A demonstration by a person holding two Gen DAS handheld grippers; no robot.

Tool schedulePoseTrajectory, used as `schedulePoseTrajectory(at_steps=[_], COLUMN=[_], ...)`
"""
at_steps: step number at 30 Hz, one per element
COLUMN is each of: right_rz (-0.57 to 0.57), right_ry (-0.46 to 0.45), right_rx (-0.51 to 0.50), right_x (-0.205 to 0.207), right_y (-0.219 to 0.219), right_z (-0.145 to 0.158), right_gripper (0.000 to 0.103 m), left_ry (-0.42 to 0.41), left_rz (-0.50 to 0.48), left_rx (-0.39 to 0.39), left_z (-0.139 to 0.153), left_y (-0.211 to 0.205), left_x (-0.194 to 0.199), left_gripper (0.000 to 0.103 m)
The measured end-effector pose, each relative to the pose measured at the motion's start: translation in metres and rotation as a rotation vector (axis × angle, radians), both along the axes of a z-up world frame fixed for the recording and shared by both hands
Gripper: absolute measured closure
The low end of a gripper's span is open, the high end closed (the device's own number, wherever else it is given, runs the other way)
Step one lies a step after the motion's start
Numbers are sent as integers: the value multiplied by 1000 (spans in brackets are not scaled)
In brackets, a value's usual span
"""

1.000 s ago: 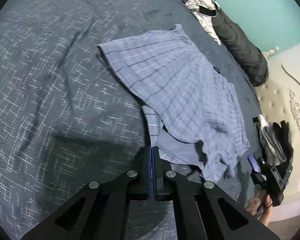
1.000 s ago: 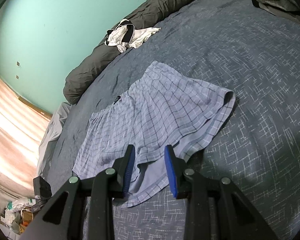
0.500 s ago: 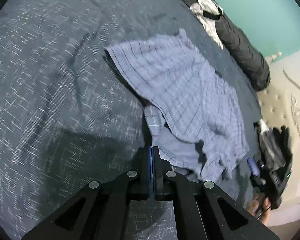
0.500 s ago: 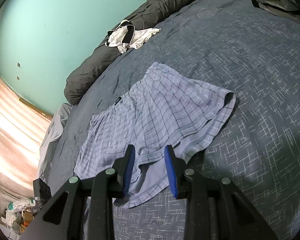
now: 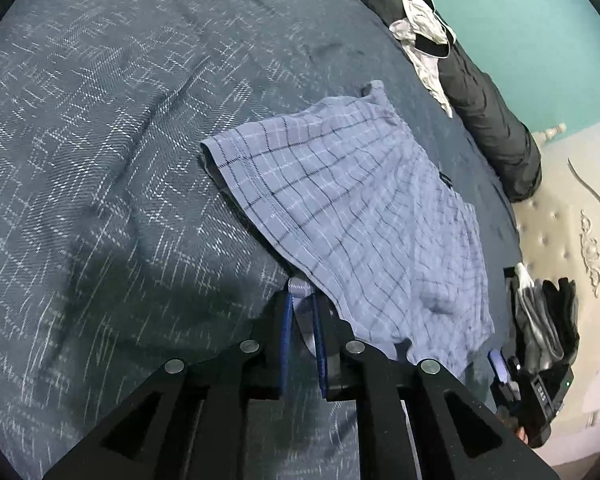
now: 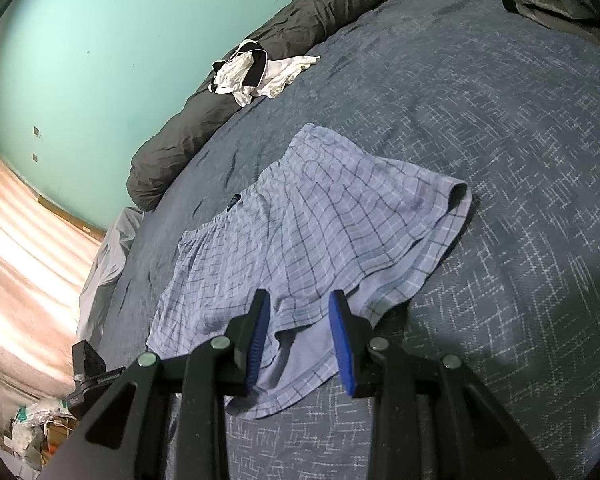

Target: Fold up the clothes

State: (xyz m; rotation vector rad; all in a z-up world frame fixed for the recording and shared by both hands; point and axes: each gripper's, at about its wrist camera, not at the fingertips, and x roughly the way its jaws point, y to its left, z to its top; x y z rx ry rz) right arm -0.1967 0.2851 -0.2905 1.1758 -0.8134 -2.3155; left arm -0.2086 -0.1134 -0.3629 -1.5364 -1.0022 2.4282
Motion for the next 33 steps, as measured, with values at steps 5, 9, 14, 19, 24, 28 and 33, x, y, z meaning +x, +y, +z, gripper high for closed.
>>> schedulePoseTrajectory(at_steps=[5,9,14,19,24,28,33], right_rz=[-1,0,2,-1,0,0,3], right_ry=[-1,0,1,0,0,2,-1], right_rx=[-4,-6,-6,-7,-6,-5,-3], right_x=[-2,-2,-1,-1,-1,-2,-3], right_y=[1,1,-1,0,-1,-2,-4], right_z=[0,0,1,0,0,1,-1], right_gripper=[73,73,73,73,73,73,73], left_ry=[39,49,28,12,9,33,67], left_rz=[-19,25,63,84,149,161,191], left_rx=[-20,-26,-29,-24,-45,-58,-47], left_z=[6,13,11,7,4,8,20], left_y=[2,-5,-11,-16,-31,-41,-53], left_x=[5,16,24,25,17,4,-10], left_gripper=[103,103,103,103,103,100,79])
